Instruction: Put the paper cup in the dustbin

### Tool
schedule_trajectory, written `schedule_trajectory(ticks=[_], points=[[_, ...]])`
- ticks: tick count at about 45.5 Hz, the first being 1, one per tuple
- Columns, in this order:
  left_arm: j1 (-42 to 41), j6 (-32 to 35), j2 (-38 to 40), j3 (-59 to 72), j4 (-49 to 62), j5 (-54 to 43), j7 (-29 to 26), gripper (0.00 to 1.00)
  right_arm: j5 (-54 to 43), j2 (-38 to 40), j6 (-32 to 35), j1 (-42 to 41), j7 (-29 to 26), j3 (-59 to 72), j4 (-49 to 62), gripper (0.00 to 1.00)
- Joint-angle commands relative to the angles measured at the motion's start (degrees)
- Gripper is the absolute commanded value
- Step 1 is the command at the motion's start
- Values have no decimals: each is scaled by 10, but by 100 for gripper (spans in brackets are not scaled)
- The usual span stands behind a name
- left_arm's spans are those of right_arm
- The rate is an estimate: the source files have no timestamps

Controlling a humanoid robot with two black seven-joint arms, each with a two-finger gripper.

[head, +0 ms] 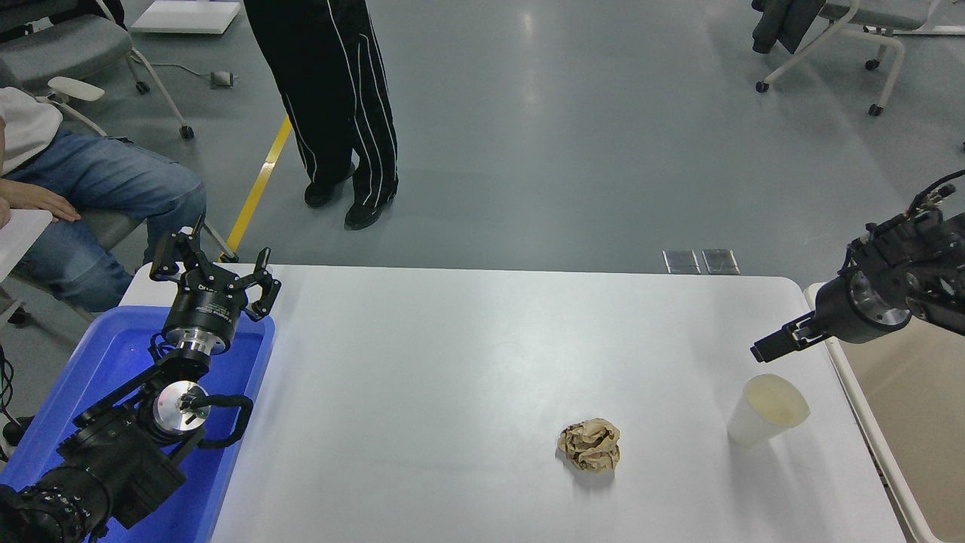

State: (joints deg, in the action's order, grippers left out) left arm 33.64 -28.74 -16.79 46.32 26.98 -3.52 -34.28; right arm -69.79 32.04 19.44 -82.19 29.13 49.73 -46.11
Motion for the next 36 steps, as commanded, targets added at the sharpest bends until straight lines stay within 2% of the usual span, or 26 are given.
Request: schedule_trajectory(ticks=[1,32,36], points=[[0,0,0,0,0,0,1,100,-3,-1,-4,28,0,-1,6,99],[0,0,0,0,0,0,0,100,10,-19,-14,121,0,-46,95,94],[0,0,0,0,0,0,0,100,10,-20,-25,138,0,-57,114,90]])
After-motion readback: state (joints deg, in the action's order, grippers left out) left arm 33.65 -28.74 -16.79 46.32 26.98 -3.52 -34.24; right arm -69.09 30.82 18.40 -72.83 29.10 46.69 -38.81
